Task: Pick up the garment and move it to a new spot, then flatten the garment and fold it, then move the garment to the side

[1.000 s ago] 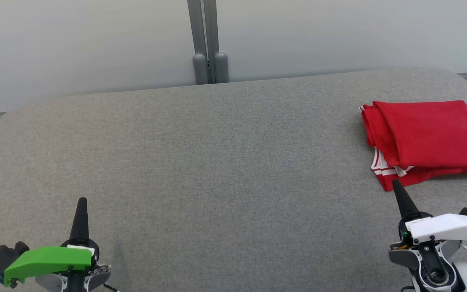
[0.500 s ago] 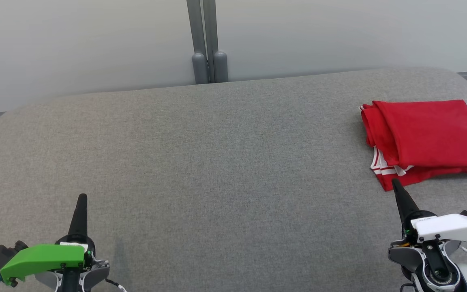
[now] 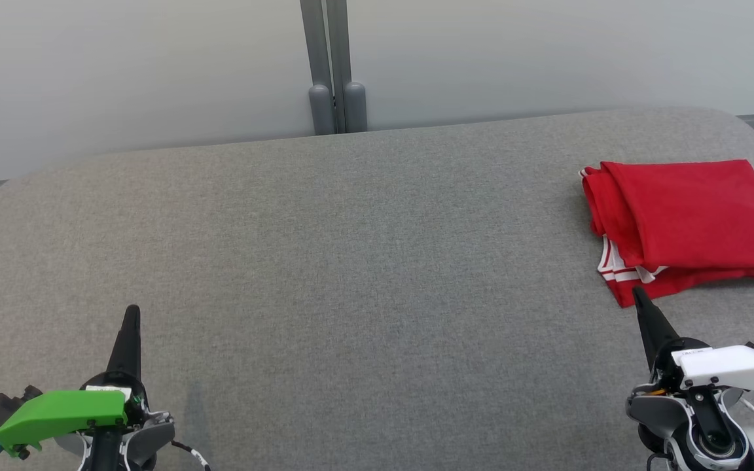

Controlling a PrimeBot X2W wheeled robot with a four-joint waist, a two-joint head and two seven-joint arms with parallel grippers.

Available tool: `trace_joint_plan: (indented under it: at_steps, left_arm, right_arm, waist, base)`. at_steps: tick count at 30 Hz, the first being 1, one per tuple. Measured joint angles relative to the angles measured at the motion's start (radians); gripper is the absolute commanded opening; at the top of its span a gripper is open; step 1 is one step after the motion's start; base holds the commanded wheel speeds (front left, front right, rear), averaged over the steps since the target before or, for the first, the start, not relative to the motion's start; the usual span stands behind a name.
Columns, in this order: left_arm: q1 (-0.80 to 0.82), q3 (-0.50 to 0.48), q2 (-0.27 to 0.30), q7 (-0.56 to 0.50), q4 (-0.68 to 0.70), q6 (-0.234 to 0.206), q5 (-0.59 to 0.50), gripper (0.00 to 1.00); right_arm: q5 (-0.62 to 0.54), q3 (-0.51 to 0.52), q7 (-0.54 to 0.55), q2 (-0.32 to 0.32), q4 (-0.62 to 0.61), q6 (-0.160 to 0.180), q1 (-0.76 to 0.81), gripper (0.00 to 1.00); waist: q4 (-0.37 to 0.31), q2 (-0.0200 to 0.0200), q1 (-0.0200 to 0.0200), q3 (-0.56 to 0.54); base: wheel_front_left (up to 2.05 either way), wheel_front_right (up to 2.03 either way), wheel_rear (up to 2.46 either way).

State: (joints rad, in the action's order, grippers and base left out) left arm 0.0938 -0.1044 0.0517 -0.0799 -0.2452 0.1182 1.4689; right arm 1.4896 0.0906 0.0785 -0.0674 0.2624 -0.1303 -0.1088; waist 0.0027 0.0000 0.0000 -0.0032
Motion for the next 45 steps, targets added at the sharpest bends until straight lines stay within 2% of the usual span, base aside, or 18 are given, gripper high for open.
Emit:
trace_joint_plan:
  at_steps: [20, 45]
  left_arm:
    - [0.014, -0.011, -0.001, -0.035, 0.008, 0.000, 0.139, 0.00]
    - [0.015, -0.011, -0.002, -0.035, 0.008, 0.000, 0.142, 0.00]
  right_arm:
    - [0.117, 0.025, 0.036, 0.018, -0.007, 0.000, -0.004, 0.00]
    - [0.119, 0.026, 0.036, 0.019, -0.007, 0.000, -0.004, 0.00]
  waist:
    - [-0.003, 0.0000, 0.0000, 0.003]
    - [-0.003, 0.0000, 0.0000, 0.003]
  base:
    - [0.00, 0.00, 0.00]
    - [0.00, 0.00, 0.00]
